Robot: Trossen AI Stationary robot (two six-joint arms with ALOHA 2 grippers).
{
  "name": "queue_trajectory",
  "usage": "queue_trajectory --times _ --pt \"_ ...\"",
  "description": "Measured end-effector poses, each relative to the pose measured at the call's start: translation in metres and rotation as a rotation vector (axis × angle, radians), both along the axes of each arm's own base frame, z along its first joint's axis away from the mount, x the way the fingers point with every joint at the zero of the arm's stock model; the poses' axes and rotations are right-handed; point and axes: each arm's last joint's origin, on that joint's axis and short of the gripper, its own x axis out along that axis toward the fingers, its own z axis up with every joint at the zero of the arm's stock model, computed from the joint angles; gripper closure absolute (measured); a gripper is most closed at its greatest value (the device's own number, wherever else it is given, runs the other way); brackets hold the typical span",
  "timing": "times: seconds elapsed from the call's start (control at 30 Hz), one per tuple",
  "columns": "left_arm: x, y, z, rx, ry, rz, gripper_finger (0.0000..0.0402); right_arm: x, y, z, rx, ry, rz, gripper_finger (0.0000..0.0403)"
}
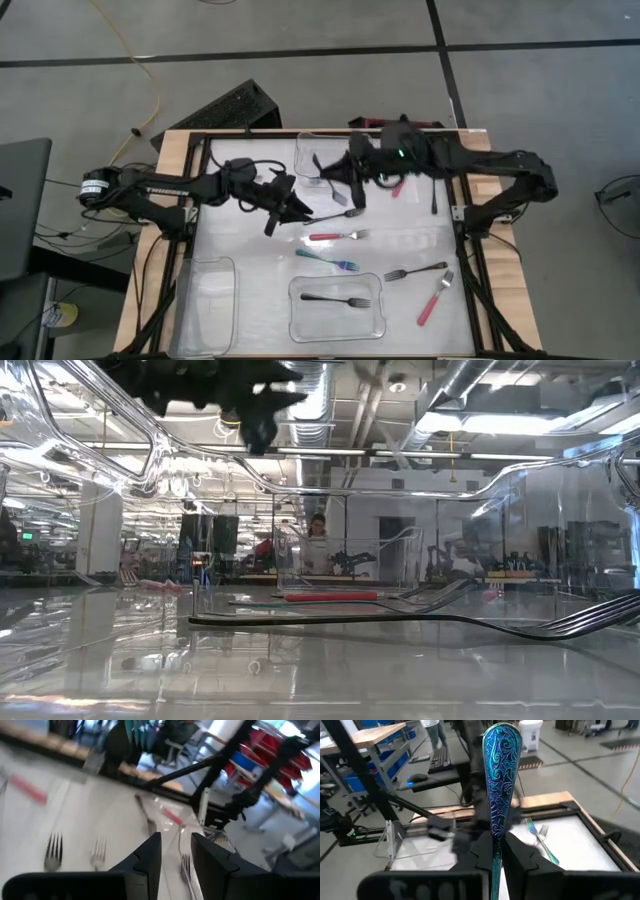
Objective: Sort silverware by color (type)
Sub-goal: Put the blue fork into the top transparent bin
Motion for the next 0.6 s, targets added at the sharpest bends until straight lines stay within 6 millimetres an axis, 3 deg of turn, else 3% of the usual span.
queue_trajectory --times 0.07,0.17,0.43,0.6 --pt "0.002 0.001 0.009 0.062 -0.04 -0.015 0.031 -0.005 0.015 0.002 -0.018 -0.02 0.009 0.0357" --pt "0.007 0.001 0.024 0.109 -0.089 -0.02 0.031 -0.017 0.02 -0.004 0.001 -0.061 0.02 0.0357" --pt "0.015 -0.011 0.065 0.113 -0.176 0.08 0.031 -0.062 -0.002 -0.037 0.094 -0.273 -0.08 0.0358" --pt "0.018 -0.022 0.064 0.102 -0.081 0.28 0.031 -0.065 -0.017 -0.062 0.19 -0.354 -0.154 0.0358"
